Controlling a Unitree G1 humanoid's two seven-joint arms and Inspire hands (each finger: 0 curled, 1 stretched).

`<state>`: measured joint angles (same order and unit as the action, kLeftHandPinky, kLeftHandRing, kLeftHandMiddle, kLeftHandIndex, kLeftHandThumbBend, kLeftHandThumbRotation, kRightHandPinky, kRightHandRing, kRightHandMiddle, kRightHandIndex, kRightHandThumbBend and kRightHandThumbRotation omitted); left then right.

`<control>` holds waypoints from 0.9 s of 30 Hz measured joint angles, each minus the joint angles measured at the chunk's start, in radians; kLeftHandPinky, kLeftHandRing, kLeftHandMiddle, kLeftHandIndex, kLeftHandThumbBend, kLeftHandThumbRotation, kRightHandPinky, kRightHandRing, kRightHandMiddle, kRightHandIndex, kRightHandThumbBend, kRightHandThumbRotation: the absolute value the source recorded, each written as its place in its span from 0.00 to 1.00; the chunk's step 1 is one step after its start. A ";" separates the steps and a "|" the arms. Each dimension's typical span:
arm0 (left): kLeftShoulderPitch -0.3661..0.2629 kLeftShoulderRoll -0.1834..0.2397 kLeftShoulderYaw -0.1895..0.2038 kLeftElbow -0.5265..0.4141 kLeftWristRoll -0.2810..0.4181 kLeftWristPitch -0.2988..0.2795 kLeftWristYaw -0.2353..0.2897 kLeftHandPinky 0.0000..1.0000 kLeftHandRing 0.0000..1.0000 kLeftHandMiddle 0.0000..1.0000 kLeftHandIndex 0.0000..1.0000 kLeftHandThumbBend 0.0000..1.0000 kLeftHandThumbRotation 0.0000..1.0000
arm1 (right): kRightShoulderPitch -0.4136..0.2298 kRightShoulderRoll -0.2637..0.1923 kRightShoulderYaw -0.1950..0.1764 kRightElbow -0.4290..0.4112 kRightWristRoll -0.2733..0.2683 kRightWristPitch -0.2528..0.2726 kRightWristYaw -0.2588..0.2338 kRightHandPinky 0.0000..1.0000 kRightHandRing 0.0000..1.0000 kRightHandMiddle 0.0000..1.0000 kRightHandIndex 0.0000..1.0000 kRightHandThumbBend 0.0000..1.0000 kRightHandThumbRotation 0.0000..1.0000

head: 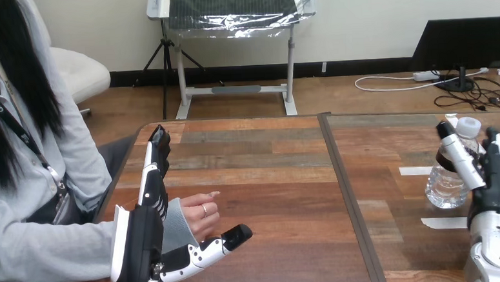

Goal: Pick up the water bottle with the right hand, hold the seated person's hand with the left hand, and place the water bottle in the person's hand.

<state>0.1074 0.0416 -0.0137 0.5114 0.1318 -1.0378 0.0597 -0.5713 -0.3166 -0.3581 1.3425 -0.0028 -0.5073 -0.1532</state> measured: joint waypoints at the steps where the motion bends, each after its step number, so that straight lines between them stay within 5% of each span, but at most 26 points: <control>1: 0.000 0.000 0.000 0.000 0.000 0.000 0.000 0.99 0.99 0.99 0.99 1.00 0.27 | -0.001 0.000 0.002 0.000 -0.004 0.007 -0.001 1.00 1.00 1.00 1.00 1.00 0.61; 27: 0.000 0.002 0.000 -0.001 -0.004 -0.005 -0.004 0.97 0.98 0.99 0.99 1.00 0.27 | -0.012 -0.005 0.012 0.011 -0.029 0.120 0.001 1.00 1.00 1.00 1.00 1.00 0.61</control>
<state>0.1079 0.0437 -0.0137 0.5101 0.1276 -1.0428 0.0557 -0.5832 -0.3220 -0.3456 1.3540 -0.0317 -0.3874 -0.1523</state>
